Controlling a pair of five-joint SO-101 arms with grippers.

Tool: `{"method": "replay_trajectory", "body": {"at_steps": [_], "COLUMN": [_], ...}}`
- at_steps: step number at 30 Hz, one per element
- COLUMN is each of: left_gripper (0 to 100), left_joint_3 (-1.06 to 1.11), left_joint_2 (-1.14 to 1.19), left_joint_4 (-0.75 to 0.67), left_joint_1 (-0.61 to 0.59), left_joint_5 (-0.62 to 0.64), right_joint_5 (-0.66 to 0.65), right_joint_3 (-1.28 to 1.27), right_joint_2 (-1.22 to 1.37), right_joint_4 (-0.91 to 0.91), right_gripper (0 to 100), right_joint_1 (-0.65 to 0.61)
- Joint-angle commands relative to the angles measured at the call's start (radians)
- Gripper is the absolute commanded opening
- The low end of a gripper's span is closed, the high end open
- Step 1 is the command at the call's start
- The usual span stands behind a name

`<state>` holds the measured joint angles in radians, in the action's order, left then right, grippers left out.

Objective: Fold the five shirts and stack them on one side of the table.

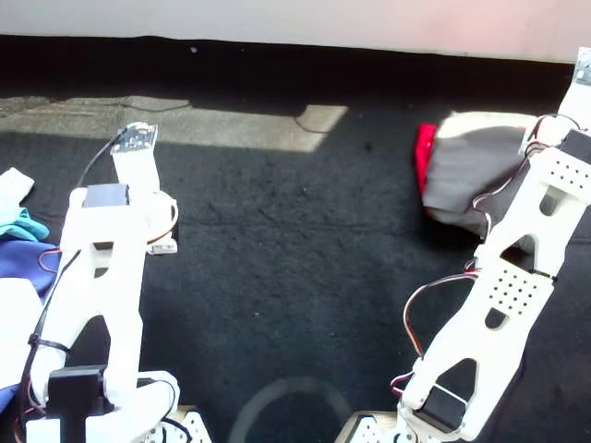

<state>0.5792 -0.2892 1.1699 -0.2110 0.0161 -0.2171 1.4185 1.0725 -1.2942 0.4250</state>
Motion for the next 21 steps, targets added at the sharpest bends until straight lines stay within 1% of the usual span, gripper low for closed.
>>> {"method": "replay_trajectory", "body": {"at_steps": [1,3,6,9,12,15,17,19,21], "left_gripper": [1,1,1,1,7,18,23,24,24], "left_joint_3": [-0.110,-0.159,-0.225,-0.300,-0.354,-0.360,-0.358,-0.358,-0.358], "left_joint_2": [-0.050,-0.050,-0.050,-0.050,-0.042,-0.039,-0.039,-0.039,-0.036], "left_joint_4": [0.092,0.137,0.199,0.270,0.298,0.282,0.244,0.166,0.058], "left_joint_1": [-0.076,-0.137,-0.232,-0.358,-0.504,-0.648,-0.739,-0.825,-0.892], "left_joint_5": [-0.009,-0.028,-0.123,-0.181,-0.262,-0.361,-0.405,-0.428,-0.445], "right_joint_5": [0.009,0.008,0.006,0.006,0.005,0.005,0.005,0.005,0.005], "right_joint_3": [0.131,0.170,0.214,0.283,0.325,0.321,0.269,0.185,0.054], "right_joint_2": [-0.105,-0.105,-0.107,-0.107,-0.108,-0.128,-0.171,-0.246,-0.351], "right_joint_4": [-0.134,-0.232,-0.355,-0.467,-0.470,-0.473,-0.473,-0.473,-0.473], "right_gripper": [14.8,14.8,14.8,14.8,14.8,14.8,14.8,14.8,14.8], "right_joint_1": [0.015,0.015,0.015,0.005,0.015,0.018,0.018,0.001,-0.022]}}
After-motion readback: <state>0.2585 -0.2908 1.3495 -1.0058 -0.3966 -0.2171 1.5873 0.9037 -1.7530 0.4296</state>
